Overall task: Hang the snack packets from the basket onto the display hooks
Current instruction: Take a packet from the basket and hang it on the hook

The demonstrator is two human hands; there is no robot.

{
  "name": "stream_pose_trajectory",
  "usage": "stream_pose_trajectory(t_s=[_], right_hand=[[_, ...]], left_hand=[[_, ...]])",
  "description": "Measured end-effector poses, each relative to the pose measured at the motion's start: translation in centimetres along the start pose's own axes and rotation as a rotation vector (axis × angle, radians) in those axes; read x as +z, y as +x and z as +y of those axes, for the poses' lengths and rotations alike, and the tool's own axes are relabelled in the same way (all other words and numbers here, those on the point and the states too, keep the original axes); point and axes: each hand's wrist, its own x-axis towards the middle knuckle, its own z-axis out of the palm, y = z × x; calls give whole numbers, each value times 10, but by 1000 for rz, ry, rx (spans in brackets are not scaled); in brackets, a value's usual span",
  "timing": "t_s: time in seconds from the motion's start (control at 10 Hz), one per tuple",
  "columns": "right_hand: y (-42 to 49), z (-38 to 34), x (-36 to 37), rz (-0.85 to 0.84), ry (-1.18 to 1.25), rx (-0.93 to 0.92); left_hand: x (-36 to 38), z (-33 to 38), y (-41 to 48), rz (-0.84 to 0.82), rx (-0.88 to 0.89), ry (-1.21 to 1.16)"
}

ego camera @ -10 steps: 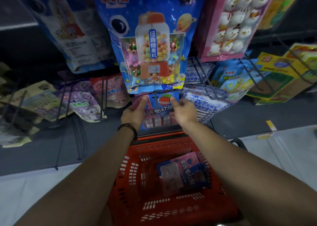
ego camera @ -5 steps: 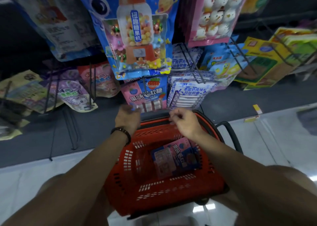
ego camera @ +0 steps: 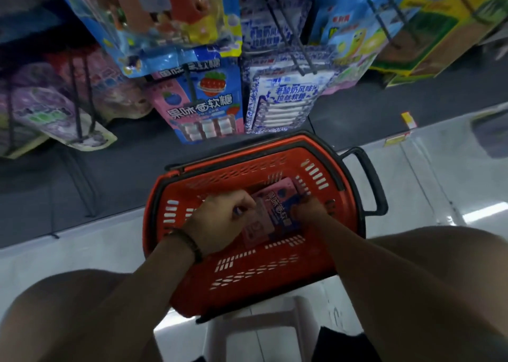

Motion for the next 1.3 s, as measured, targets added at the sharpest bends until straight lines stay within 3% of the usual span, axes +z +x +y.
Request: stream_pose_trajectory(t_s=[0.1, 0.2, 0.3, 0.4, 0.6, 0.8, 1.1, 1.3], right_hand=[[-7, -9, 5, 51, -202, -43], [0, -16, 13, 145, -168, -115], [26, 3, 27, 114, -122, 73], [36, 1, 36, 17, -113, 112], [46, -1, 48, -242, -333, 14], [54, 18, 65, -53, -274, 170], [58, 8, 66, -141, -169, 313], [53, -1, 70, -178, -311, 328]], left_hand=[[4, -2, 8, -35, 21, 36], [6, -10, 17, -58, 10, 45], [4, -19, 27, -51, -36, 40], [1, -29, 32, -36, -71, 54], [2, -27, 36, -59, -129, 49], [5, -25, 36, -107, -172, 98], [4, -25, 41, -129, -188, 85], [5, -26, 43, -127, -180, 103]])
